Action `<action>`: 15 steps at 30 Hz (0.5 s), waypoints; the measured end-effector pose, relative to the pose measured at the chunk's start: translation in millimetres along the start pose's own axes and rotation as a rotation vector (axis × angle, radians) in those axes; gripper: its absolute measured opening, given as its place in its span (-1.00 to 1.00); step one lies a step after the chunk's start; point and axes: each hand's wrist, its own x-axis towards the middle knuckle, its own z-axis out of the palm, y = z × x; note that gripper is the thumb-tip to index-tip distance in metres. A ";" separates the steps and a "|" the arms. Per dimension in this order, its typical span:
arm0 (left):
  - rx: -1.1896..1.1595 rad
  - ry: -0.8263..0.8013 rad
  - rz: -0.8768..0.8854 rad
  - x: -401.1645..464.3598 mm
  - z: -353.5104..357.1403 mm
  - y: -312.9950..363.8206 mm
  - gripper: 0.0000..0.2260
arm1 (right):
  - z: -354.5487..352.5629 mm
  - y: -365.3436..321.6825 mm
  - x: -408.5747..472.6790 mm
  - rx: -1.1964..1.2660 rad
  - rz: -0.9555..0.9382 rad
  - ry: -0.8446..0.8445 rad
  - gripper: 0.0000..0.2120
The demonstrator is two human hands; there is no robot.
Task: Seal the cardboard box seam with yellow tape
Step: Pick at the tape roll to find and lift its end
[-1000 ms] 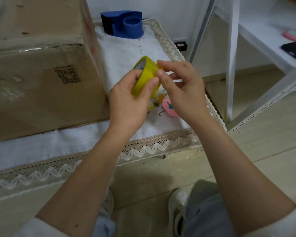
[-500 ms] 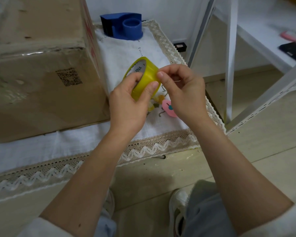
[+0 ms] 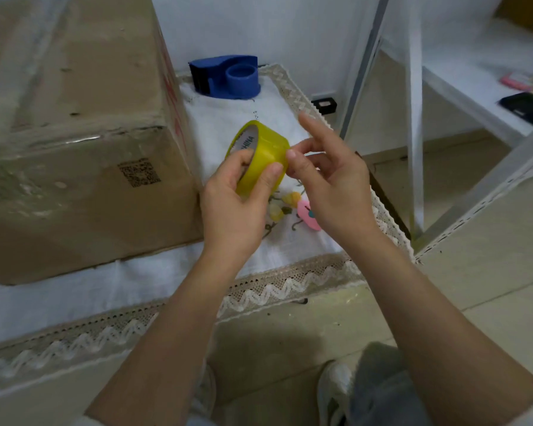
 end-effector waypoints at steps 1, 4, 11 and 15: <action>0.009 0.003 0.012 -0.3 0.2 1.1 -0.96 | 0.0 -0.7 1.5 -0.049 -0.006 0.004 -0.69; 0.045 0.016 0.065 -1.7 0.3 2.8 -0.94 | -1.8 -4.4 3.9 -0.080 0.000 0.029 -0.81; 0.118 0.002 0.163 -3.3 -1.2 2.0 -0.92 | -8.4 -9.1 4.1 -0.099 -0.019 0.030 -0.94; 0.135 0.017 0.185 -3.3 1.2 0.8 -0.91 | -7.5 -10.1 1.8 -0.111 -0.026 0.002 -0.96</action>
